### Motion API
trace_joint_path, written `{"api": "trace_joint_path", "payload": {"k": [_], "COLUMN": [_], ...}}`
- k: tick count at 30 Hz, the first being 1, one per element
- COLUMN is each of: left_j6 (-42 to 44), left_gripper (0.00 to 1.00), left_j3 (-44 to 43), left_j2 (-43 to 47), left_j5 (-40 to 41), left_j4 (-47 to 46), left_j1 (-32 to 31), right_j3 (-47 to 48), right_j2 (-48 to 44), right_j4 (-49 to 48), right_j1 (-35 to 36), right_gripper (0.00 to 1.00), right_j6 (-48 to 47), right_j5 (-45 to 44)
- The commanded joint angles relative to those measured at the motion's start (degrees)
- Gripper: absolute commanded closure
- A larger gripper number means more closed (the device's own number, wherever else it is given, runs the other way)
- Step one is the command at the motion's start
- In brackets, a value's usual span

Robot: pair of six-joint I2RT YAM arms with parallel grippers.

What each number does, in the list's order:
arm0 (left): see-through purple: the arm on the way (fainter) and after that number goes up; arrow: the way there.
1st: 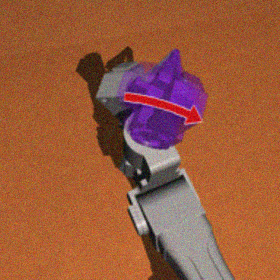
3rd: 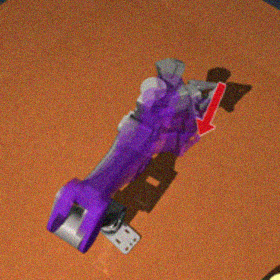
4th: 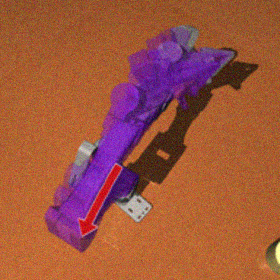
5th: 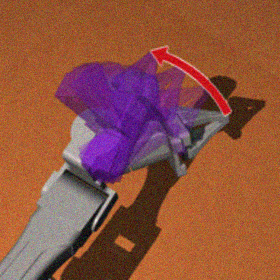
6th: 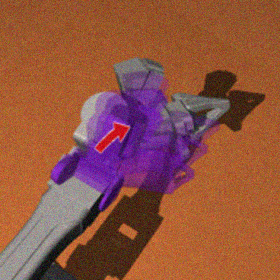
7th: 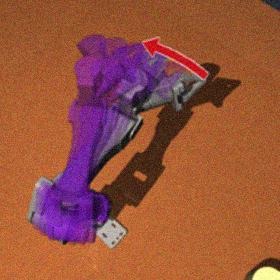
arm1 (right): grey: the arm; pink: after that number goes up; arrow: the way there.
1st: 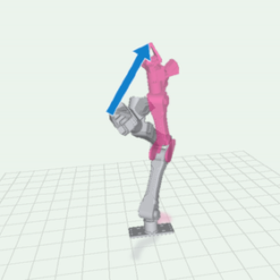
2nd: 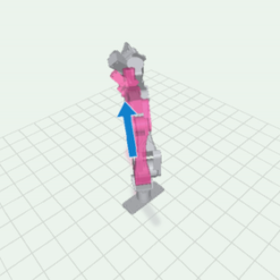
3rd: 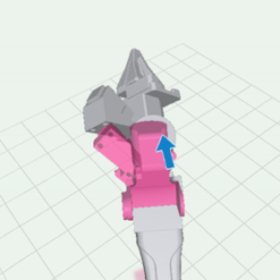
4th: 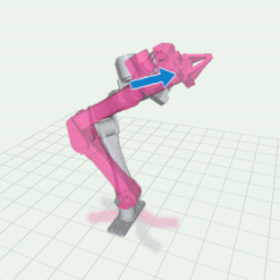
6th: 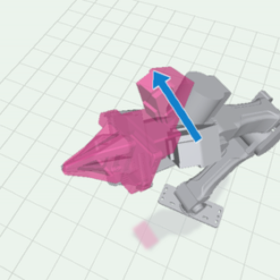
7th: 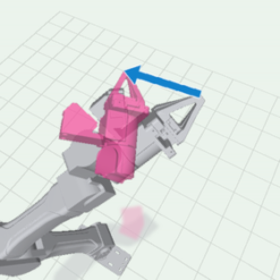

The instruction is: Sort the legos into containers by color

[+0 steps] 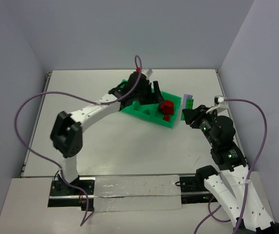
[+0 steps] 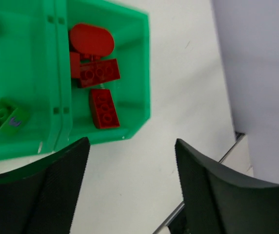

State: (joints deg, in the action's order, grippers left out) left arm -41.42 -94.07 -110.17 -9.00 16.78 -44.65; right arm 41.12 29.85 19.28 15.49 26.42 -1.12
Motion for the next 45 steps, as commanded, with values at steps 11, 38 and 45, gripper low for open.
{"api": "trace_joint_path", "payload": {"k": [11, 38, 45], "left_j6": [-0.2, 9.1, 4.4], "left_gripper": [0.08, 0.05, 0.04], "left_j3": [23.9, 39.9, 46.9], "left_j2": [33.5, 47.3, 50.8], "left_j5": [-8.2, -22.4, -30.6], "left_j4": [-10.5, -17.0, -26.9], "left_j1": [11.6, 13.5, 18.0], "right_j3": [-2.6, 8.2, 6.3], "right_j2": [15.6, 37.5, 38.2], "right_j4": [-16.6, -29.4, -37.5], "right_j1": [2.0, 11.1, 10.8], "right_gripper": [0.88, 0.86, 0.85], "right_j6": [-3.2, 2.3, 8.0], "right_j5": [36.4, 52.0, 58.6]}}
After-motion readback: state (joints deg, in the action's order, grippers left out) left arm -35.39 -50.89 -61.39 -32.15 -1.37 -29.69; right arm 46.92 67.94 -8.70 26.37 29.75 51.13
